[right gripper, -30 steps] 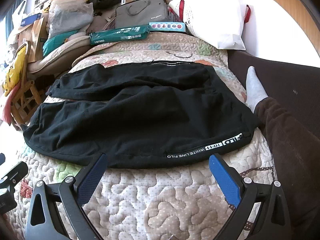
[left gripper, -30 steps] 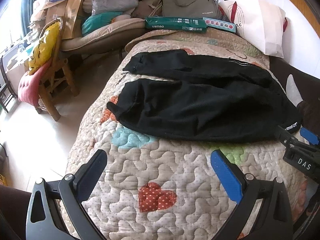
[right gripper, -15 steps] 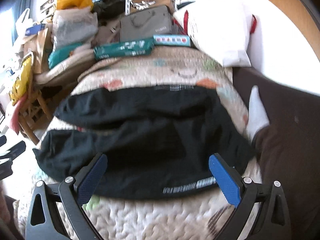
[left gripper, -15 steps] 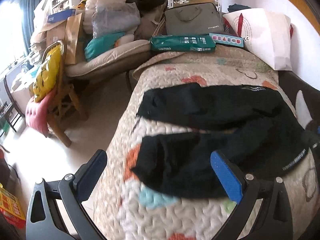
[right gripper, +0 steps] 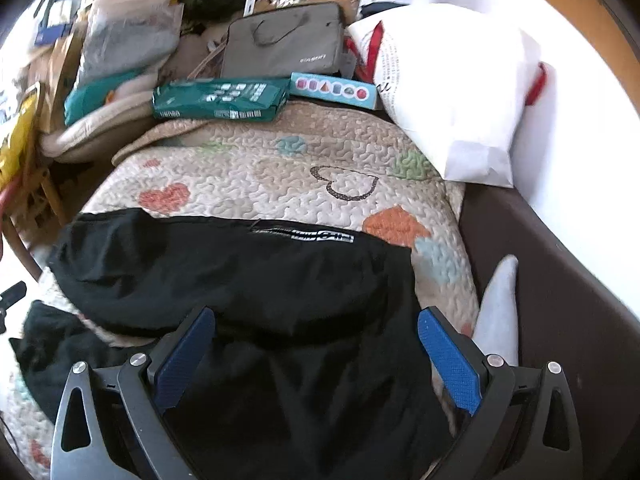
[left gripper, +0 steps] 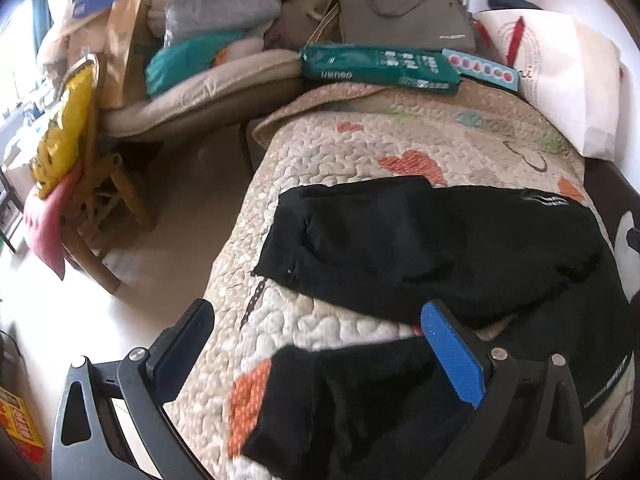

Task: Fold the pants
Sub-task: 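Lower both tools onto the waistband of the black pants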

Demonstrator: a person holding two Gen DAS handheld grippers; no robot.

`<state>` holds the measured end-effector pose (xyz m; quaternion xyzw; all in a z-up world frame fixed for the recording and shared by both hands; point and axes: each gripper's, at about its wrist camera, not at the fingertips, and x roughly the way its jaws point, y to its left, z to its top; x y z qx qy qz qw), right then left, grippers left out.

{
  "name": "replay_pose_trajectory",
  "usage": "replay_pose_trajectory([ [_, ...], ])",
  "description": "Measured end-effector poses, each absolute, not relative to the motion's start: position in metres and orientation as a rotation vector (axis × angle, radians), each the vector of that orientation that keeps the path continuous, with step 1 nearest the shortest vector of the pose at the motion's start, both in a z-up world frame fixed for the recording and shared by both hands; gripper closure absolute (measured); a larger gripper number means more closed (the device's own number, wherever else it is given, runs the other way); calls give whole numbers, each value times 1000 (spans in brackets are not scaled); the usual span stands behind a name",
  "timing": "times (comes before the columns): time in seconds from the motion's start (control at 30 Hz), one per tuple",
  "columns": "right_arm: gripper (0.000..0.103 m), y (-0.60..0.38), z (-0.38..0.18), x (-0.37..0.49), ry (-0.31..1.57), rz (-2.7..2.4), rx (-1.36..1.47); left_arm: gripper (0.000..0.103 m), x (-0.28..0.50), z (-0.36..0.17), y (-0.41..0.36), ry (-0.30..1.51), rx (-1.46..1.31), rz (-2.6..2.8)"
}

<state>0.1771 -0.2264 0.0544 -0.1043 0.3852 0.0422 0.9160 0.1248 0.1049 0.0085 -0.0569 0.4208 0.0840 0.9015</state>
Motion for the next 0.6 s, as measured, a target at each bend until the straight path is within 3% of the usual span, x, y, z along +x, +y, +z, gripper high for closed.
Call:
replay_pose_trajectory([
  [0.33,0,-246,22,263,855,97,-243,0,191,-8,145,905,-96,187],
  [0.6,0,-241,-3,283,877,112,-261,0,224,-26,152,939,-95,218],
])
